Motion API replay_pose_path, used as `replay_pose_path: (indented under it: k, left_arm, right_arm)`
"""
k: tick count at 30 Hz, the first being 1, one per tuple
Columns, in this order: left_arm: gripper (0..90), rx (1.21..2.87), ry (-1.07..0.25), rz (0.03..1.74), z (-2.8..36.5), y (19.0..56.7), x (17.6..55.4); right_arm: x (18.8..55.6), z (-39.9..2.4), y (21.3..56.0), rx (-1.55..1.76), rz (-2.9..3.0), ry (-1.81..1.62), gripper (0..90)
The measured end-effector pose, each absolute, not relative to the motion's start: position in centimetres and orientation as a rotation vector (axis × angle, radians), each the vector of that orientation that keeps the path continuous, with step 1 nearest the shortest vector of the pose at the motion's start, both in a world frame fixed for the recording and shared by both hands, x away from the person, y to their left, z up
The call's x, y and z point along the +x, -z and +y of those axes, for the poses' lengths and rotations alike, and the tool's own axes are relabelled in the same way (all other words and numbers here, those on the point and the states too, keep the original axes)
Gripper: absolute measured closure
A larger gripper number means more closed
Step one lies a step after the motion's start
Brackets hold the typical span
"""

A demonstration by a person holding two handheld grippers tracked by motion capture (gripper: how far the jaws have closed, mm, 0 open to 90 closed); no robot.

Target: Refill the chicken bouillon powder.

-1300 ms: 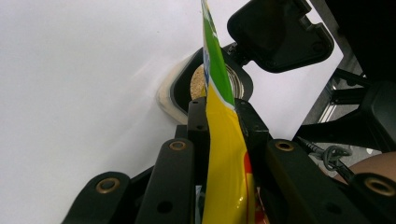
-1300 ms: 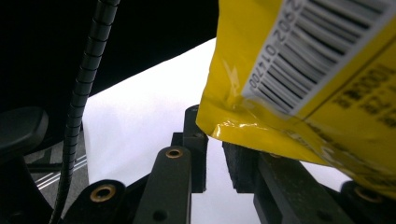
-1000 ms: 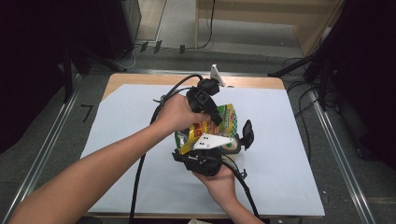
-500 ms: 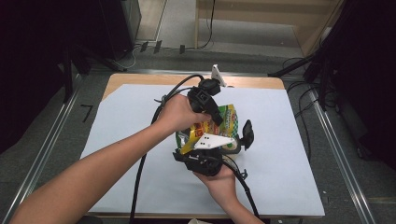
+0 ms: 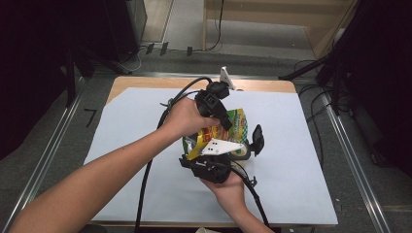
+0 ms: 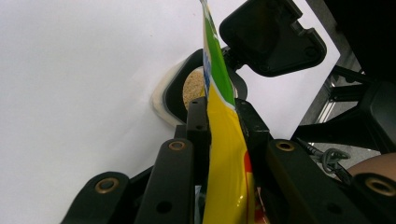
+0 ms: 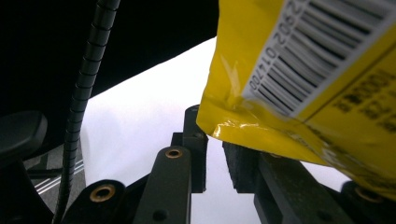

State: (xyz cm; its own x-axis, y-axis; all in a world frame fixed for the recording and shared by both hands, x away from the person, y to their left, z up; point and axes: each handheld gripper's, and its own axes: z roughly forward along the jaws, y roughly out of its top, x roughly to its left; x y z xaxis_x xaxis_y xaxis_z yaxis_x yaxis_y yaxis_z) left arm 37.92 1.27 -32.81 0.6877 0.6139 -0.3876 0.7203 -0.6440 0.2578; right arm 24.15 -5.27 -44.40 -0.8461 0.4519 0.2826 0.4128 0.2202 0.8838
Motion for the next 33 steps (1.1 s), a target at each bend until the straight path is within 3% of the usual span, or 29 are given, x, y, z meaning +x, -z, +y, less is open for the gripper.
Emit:
replay_pose_path:
  k: [25,33]
  left_arm:
    - [79.3,2.535,0.356,1.010,0.6,32.1,37.1]
    - [79.4,2.564,0.254,1.013,0.5,31.8,36.9]
  right_arm:
    - [24.0,-5.0,44.1,0.872,2.435,-1.781,81.7]
    - [24.0,-5.1,43.9,0.858,2.418,-1.779,82.1]
